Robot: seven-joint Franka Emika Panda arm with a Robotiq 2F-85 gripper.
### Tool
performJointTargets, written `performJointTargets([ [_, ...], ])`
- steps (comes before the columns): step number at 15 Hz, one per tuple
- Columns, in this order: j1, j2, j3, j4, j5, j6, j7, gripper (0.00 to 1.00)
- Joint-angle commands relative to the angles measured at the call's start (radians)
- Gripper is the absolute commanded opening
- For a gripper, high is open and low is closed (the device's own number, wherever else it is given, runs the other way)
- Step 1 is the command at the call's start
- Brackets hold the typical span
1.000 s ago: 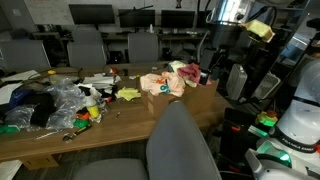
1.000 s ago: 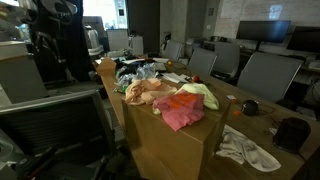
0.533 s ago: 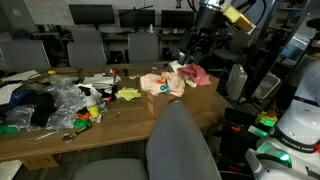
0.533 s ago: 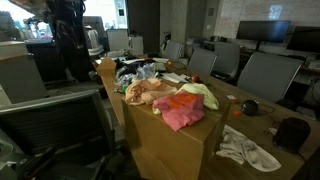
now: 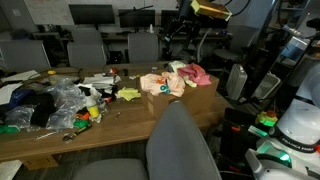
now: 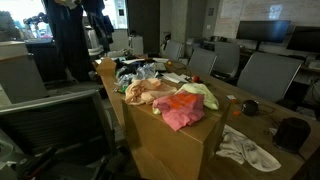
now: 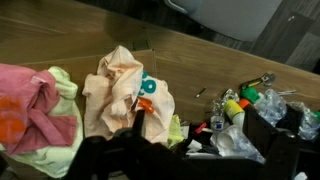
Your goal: Pick up the shirts on the box and put them on the chair.
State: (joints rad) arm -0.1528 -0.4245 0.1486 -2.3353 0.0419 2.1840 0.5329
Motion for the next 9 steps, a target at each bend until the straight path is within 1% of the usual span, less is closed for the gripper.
performJointTargets([
  [1, -0.023, 0.126, 0.002, 0.132, -0.089, -0.007, 0.114, 1.0],
  [5, -0.008, 0.218, -0.034, 0.185, -0.115, -0.013, 0.17, 1.0],
  [9, -0.003, 0.297, -0.085, 0.192, -0.111, -0.011, 0.199, 1.0],
])
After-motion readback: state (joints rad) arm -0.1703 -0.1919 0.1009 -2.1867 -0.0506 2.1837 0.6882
